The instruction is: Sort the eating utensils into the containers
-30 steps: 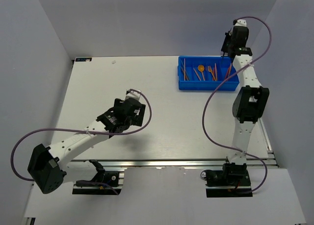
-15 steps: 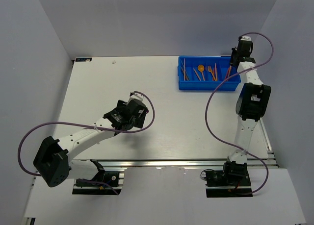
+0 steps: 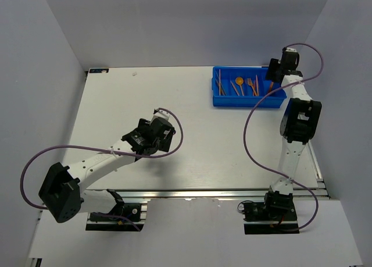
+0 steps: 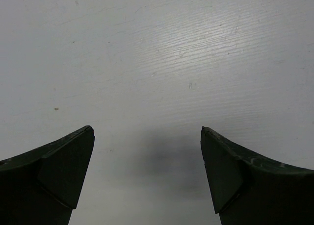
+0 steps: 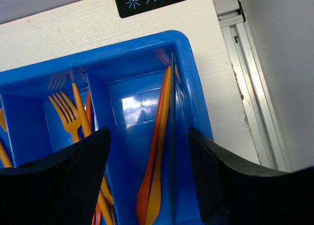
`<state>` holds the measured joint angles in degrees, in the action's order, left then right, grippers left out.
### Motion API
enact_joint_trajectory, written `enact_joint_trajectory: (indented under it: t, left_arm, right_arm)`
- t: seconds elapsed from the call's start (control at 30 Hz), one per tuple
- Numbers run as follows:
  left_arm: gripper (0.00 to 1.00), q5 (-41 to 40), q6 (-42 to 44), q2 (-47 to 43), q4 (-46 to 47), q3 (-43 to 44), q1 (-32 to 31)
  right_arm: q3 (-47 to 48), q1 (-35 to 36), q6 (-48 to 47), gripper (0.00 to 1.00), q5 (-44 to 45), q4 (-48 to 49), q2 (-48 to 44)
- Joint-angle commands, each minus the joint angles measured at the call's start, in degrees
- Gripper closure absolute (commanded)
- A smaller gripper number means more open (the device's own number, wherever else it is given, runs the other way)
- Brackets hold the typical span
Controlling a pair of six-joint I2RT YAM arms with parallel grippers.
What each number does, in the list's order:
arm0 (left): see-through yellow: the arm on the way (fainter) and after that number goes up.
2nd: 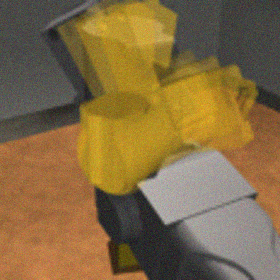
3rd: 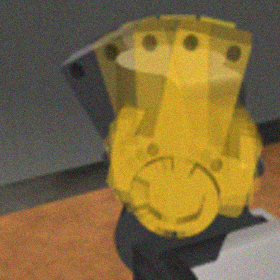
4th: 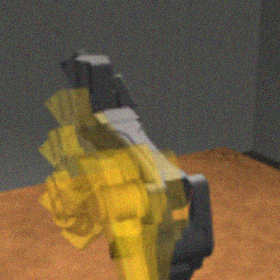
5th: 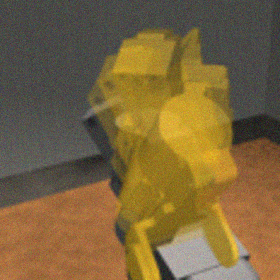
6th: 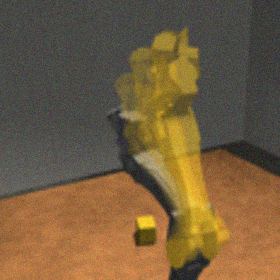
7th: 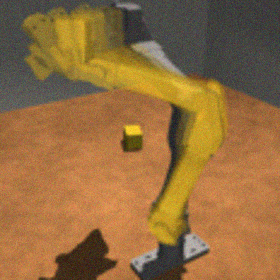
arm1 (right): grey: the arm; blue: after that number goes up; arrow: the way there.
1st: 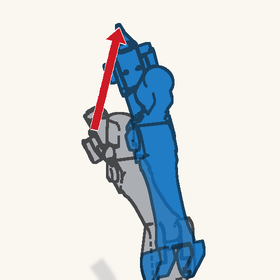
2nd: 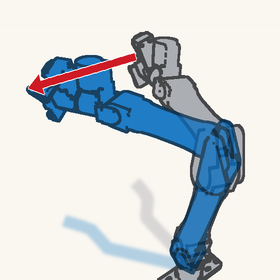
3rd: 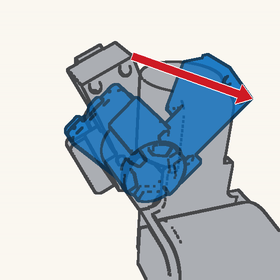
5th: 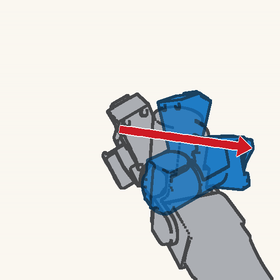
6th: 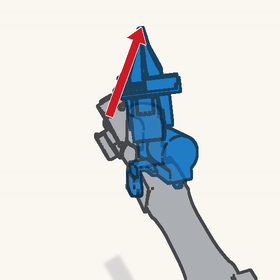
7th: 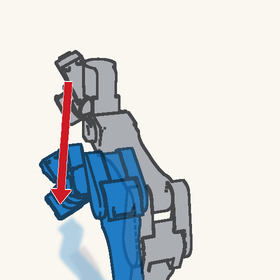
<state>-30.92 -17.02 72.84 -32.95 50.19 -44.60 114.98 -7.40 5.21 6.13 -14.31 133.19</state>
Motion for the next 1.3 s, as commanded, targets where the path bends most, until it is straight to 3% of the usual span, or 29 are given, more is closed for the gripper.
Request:
enact_joint_trajectory:
  t: [0.0, 0.13, 0.17, 0.23, 0.37, 0.5, 0.63, 0.77, 0.9, 1.27]
  left_arm:
    - [0.02, -2.56, -0.47, -2.09, -0.01, 1.13, 0.13]
    - [0.02, -8.88, -4.58, -2.52, -1.32, 3.06, 1.97]
    - [0.02, -11.94, -5.82, -3.22, -1.59, 4.29, 3.71]
    - [0.02, -14.43, -9.15, -4.54, -2.38, 5.87, 6.26]
    - [0.02, -13.82, -12.25, -9.02, -2.64, 10.7, 15.39]
    - [0.02, -21.43, -12.07, -10.26, -5.44, 14.65, 17.09]
    - [0.02, -24.72, -12.34, -12.45, -6.42, 16.07, 18.67]
    - [0.02, -23.41, -12.87, -17.54, -8.45, 16.25, 19.02]
    - [0.02, -21.64, -10.5, -23.43, -9.76, 14.06, 19.02]
    - [0.02, -17.95, -11.55, -28.28, -14.6, 11.77, 19.02]
  right_arm:
    - [3.59, -0.42, 0.94, 0.3, 1.86, -1.59, -6.95]
    - [3.5, -0.34, 2.61, 0.25, 2.83, -5.99, -13.11]
    - [2.8, -0.42, 3.57, 0.14, 2.75, -7.3, -16.26]
    - [0.87, -0.42, 4.45, 0.11, 0.47, -11.43, -20.05]
    - [-12.64, 0.45, 6.3, 0.11, -5.6, -14.08, -37.4]
    - [-34.06, 5.53, 4.55, 0.11, -8.15, -12.15, -55.46]
    - [-43.93, 11.52, 3.23, 0.11, -2.88, -14.95, -72.24]
    - [-45.11, 11.88, 3.05, 0.11, -3.84, -23.63, -85.52]
    - [-43.96, 12.23, 1.38, 0.11, -5.26, -30.51, -91.16]
    - [-49.06, 13.02, 3.05, 0.11, -10.44, -30.87, -98.12]
